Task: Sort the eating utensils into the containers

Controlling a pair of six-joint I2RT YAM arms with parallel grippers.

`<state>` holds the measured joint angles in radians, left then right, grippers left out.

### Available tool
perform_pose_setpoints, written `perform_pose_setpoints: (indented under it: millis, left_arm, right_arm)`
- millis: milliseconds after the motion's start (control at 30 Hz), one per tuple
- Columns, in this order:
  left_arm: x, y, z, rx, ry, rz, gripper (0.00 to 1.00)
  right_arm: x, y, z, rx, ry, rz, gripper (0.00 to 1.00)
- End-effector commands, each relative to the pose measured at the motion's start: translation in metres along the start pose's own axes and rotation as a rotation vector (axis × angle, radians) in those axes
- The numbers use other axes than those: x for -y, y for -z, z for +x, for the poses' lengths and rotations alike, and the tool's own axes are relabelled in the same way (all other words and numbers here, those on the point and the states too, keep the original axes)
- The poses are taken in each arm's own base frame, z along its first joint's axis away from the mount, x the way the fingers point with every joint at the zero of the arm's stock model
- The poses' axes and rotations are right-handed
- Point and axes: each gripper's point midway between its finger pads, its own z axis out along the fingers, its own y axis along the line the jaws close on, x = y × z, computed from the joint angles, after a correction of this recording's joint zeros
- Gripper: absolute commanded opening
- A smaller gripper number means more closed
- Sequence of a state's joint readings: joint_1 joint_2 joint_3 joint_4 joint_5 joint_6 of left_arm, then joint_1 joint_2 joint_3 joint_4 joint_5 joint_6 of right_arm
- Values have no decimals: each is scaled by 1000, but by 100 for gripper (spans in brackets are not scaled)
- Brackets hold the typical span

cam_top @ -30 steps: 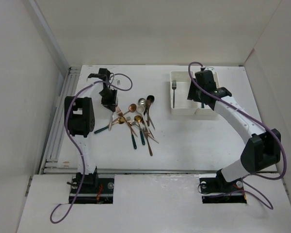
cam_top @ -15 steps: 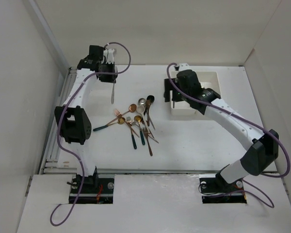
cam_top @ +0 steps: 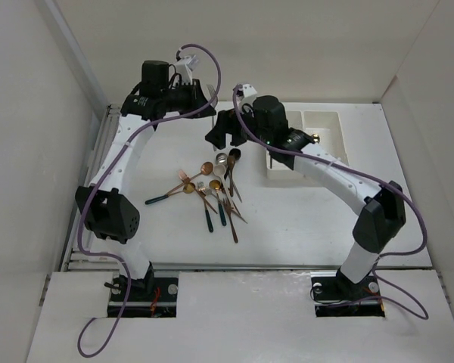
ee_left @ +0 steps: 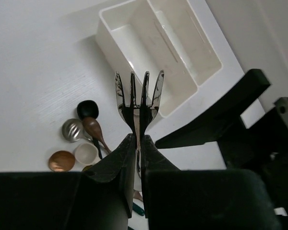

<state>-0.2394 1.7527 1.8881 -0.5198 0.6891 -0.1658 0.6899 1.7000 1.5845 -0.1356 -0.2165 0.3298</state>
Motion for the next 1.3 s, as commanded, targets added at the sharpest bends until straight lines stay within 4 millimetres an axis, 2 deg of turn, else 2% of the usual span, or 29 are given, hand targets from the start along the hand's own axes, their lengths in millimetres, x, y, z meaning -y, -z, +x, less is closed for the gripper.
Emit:
perform_pose_setpoints:
  millis: [0, 33, 67, 167, 200, 333, 433, 467, 500, 533, 567, 600, 633, 667, 700, 733, 767, 800, 867, 933, 967, 1000, 1033, 1100, 1133, 1167, 1200, 1233, 1267]
  left_arm:
    - [28, 13, -5, 29, 2, 97, 0]
    - [31, 13, -6, 33, 4, 110, 0]
    - [31, 14, -6, 39, -1, 111, 0]
    - [44, 16, -2, 27, 11, 161, 0]
    - [43, 15, 1, 21, 17, 160, 0]
    - [39, 12, 7, 5, 31, 155, 0]
    - [34, 10, 12, -5, 19, 141, 3]
    - [28, 8, 16, -13, 15, 118, 17]
    - [23, 8, 18, -15, -13, 97, 54]
    - [18, 8, 22, -30, -19, 75, 69]
    - [9, 10, 18, -18, -43, 14, 83]
    - [2, 12, 15, -12, -74, -32, 99]
    - [-6, 17, 7, 4, -115, -91, 100]
    - [-27, 32, -18, 59, -222, -259, 100]
    - [-36, 44, -36, 98, -284, -351, 100]
    - [-39, 61, -53, 142, -346, -431, 100]
    - [-36, 78, -83, 231, -419, -499, 100]
    - [-51, 99, -100, 285, -444, -627, 100]
    - [-67, 120, -118, 397, -340, -786, 100]
    - [-101, 125, -101, 364, -287, -899, 98]
    - [-105, 119, -89, 326, -283, -889, 91]
    - [-118, 104, -57, 219, -265, -869, 85]
    - [-118, 88, -36, 146, -267, -799, 79]
    - [-119, 64, 6, 26, -216, -722, 76]
    - [-124, 49, 48, -89, -160, -684, 75]
    - [-116, 39, 70, -145, -133, -647, 73]
    - [-115, 29, 93, -206, -93, -612, 71]
    - [-118, 27, 129, -306, -37, -591, 67]
    - [-113, 19, 152, -373, -11, -542, 63]
  right_arm:
    - [-19, -12, -19, 56, 1, -73, 86]
    - [-14, -20, -10, 33, -15, -65, 84]
    - [-14, -23, -10, 34, -25, -66, 83]
    - [-13, -31, -8, 26, -53, -63, 64]
    - [-10, -35, -2, 14, -56, -58, 43]
    - [-5, -39, -7, 36, -82, -29, 0]
    - [0, -34, -8, 49, -84, 7, 0]
    - [4, -32, -5, 50, -85, 27, 0]
    - [6, -27, -10, 66, -85, 45, 0]
    - [9, -24, -10, 73, -85, 67, 0]
    - [28, -18, -16, 97, -92, 129, 0]
    - [41, -13, -7, 86, -99, 166, 0]
    - [49, -2, -14, 108, -102, 191, 0]
    - [64, 6, -13, 108, -110, 235, 0]
    - [93, 17, -10, 102, -127, 305, 0]
    - [109, 27, -7, 83, -139, 361, 0]
    - [126, 37, -3, 72, -150, 422, 0]
    - [158, 52, -3, 67, -152, 525, 0]
    - [197, 66, 21, -39, -153, 653, 0]
    - [235, 83, 33, -94, -159, 769, 0]
    - [250, 85, 51, -157, -162, 811, 0]
    - [260, 88, 61, -193, -167, 831, 0]
    - [272, 92, 66, -217, -173, 854, 0]
    - [282, 91, 91, -299, -196, 873, 0]
    - [288, 93, 92, -306, -204, 883, 0]
    - [288, 89, 93, -312, -207, 874, 0]
    - [292, 88, 104, -344, -214, 881, 2]
    - [292, 86, 109, -355, -219, 875, 5]
    - [291, 87, 106, -357, -219, 875, 15]
